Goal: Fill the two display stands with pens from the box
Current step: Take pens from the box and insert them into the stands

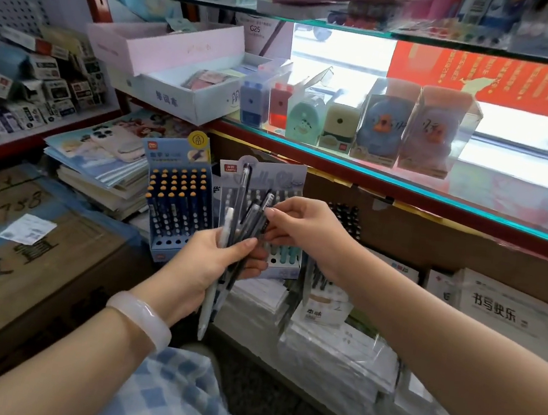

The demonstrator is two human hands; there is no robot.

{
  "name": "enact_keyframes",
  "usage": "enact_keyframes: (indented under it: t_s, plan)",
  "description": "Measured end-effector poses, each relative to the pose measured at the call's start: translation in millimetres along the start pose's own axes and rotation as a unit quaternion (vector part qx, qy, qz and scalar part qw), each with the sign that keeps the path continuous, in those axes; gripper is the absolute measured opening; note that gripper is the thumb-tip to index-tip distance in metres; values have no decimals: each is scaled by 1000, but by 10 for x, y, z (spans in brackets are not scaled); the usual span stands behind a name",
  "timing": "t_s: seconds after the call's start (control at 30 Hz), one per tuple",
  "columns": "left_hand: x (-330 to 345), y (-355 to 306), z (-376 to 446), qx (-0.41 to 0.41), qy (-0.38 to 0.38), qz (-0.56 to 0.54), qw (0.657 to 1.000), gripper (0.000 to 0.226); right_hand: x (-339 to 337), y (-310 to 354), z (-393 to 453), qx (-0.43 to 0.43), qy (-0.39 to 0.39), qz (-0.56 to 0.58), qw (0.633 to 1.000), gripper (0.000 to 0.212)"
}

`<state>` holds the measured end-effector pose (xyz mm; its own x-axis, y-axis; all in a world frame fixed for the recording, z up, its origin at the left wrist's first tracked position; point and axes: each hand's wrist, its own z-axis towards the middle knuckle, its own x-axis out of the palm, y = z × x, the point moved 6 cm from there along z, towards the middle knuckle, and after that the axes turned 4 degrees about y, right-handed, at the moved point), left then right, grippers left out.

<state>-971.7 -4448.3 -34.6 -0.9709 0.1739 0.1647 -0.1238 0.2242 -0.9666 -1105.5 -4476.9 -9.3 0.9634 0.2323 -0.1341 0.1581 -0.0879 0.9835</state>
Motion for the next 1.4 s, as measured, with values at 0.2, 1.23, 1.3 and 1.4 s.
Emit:
enact_keyframes:
  t_s: [0.2,1.23,1.3,1.4]
  plan:
    - [-248,18,50,-11,-76,0,997,13,-590,218,-83,-34,-116,-52,991,10]
    - [-251,56,92,13,-55,54,997,12,-910,-570,-299,-41,-193,-476,857,17]
    - [-245,63,82,9,-54,46,997,11,-890,-592,-294,-35,-184,-477,859,16]
    - [-217,50,60,9,-48,41,998,11,-857,-727,-279,-10,-160,-489,857,14]
